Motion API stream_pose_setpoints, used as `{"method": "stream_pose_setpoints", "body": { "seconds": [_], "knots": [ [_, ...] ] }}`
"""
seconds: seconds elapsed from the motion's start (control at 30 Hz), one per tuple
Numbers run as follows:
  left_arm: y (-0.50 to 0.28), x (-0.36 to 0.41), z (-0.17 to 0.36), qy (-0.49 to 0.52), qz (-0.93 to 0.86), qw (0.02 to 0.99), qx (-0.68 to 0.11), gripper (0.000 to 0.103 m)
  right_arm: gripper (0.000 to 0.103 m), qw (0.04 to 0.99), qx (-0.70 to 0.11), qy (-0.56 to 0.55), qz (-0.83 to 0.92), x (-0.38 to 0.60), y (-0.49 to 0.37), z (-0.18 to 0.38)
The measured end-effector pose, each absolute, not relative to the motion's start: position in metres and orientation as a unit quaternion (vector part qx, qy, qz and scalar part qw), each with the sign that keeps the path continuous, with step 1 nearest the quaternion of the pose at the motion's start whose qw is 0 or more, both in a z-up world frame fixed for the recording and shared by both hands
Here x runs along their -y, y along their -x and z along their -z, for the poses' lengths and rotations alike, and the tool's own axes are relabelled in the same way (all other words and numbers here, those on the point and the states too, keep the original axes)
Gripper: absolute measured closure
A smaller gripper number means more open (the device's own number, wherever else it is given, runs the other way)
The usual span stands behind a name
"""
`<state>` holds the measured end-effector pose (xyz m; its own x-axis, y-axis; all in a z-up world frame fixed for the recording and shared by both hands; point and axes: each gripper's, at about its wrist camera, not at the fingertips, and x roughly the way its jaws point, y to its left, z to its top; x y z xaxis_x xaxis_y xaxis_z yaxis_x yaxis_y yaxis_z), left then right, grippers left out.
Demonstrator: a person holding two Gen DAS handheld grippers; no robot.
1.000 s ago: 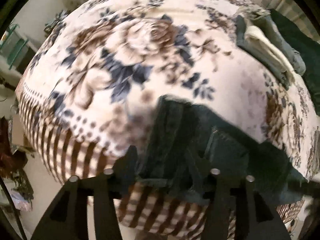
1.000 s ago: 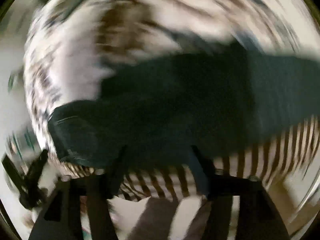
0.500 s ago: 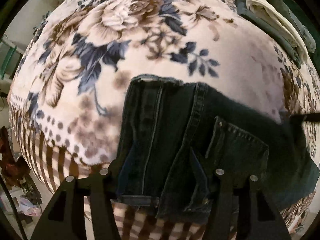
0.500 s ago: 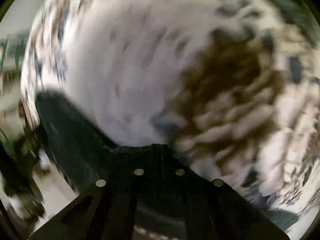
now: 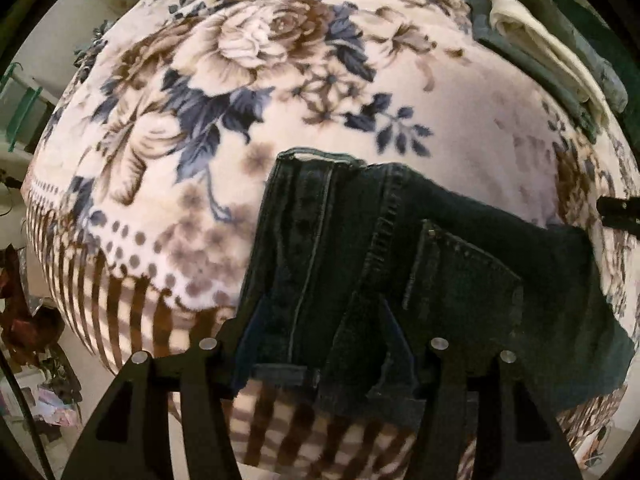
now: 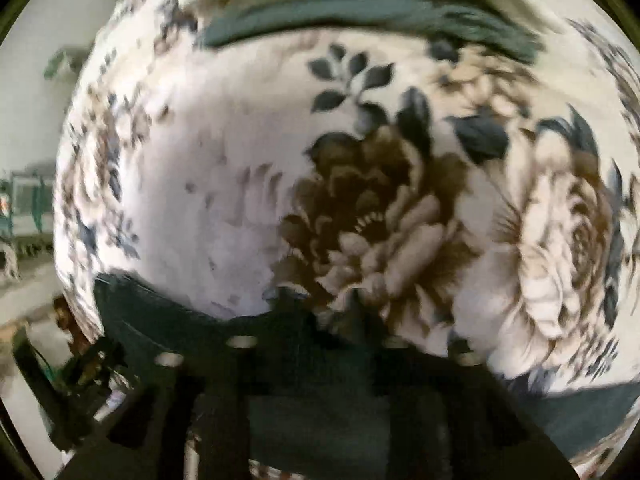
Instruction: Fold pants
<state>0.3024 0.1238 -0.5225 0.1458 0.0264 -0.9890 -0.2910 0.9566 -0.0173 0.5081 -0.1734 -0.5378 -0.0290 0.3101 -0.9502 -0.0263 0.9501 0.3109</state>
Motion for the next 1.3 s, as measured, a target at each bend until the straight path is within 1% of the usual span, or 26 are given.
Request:
{"method": "stream_pose_setpoints", "body": {
  "seconds": [0.03, 0.1, 0.13, 0.17, 0.2, 0.23, 0.27, 0.37, 0.5, 0.67, 0.77, 0.83, 0.87, 0.93, 1.03, 1.1, 1.13, 1.3],
  "knots": [
    [-0.301, -0.121, 0.518, 0.103, -0.105, 0.753, -0.641, 0.048, 0.024, 0.693, -0.703, -0.114, -0.115, 0.182, -0.5, 0.536],
    [-0.301, -0.107, 0.508, 0.102, -0.094, 0.762, -0.633, 0.046, 0.022, 0.697, -0.694, -0.155, -0.091, 0.199, -0.475, 0.539],
    [-0.301, -0.1, 0.503, 0.098, -0.091, 0.765, -0.629, 0.039, 0.022, 0.7, -0.687, -0.181, -0.075, 0.216, -0.456, 0.54],
    [-0.302, -0.088, 0.498, 0.091, -0.085, 0.772, -0.623, 0.026, 0.017, 0.702, -0.681, -0.201, -0.065, 0.231, -0.441, 0.542],
    [-0.305, -0.08, 0.494, 0.085, -0.082, 0.775, -0.62, 0.02, 0.013, 0.702, -0.675, -0.222, -0.052, 0.245, -0.424, 0.546],
    [-0.307, -0.064, 0.491, 0.07, -0.076, 0.78, -0.618, 0.011, 0.012, 0.7, -0.672, -0.238, -0.039, 0.242, -0.408, 0.555],
    [-0.31, -0.052, 0.489, 0.059, -0.071, 0.781, -0.617, 0.009, 0.012, 0.697, -0.671, -0.253, -0.025, 0.252, -0.394, 0.56],
    [-0.32, -0.002, 0.491, 0.02, -0.046, 0.778, -0.626, 0.009, 0.012, 0.694, -0.658, -0.291, 0.035, 0.306, -0.343, 0.569],
    [-0.327, 0.073, 0.501, 0.017, -0.005, 0.766, -0.643, 0.009, 0.012, 0.683, -0.625, -0.355, 0.127, 0.415, -0.279, 0.571],
    [-0.325, 0.168, 0.517, 0.015, 0.028, 0.749, -0.662, 0.009, 0.012, 0.674, -0.534, -0.452, 0.238, 0.567, -0.199, 0.571],
    [-0.322, 0.221, 0.538, 0.029, 0.046, 0.729, -0.682, 0.009, 0.012, 0.657, -0.48, -0.516, 0.268, 0.644, -0.163, 0.587],
    [-0.319, 0.244, 0.565, 0.055, 0.05, 0.698, -0.712, 0.009, 0.013, 0.652, -0.458, -0.549, 0.255, 0.686, -0.152, 0.609],
    [-0.318, 0.251, 0.576, 0.06, 0.047, 0.689, -0.721, 0.009, 0.014, 0.651, -0.453, -0.558, 0.244, 0.699, -0.15, 0.618],
    [-0.317, 0.265, 0.597, 0.023, 0.027, 0.688, -0.724, 0.009, 0.014, 0.645, -0.452, -0.576, 0.218, 0.717, -0.151, 0.639],
    [-0.317, 0.274, 0.603, 0.006, 0.019, 0.699, -0.715, 0.0, 0.014, 0.645, -0.438, -0.6, 0.178, 0.726, -0.158, 0.663],
    [-0.319, 0.276, 0.606, 0.004, 0.013, 0.7, -0.714, 0.0, 0.022, 0.667, -0.4, -0.613, 0.138, 0.717, -0.165, 0.662],
    [-0.319, 0.277, 0.608, 0.006, 0.011, 0.7, -0.714, 0.0, 0.028, 0.674, -0.381, -0.621, 0.117, 0.718, -0.168, 0.66],
    [-0.333, 0.285, 0.619, 0.004, -0.005, 0.688, -0.726, 0.0, 0.028, 0.652, -0.355, -0.661, 0.113, 0.728, -0.165, 0.69]
  ]
}}
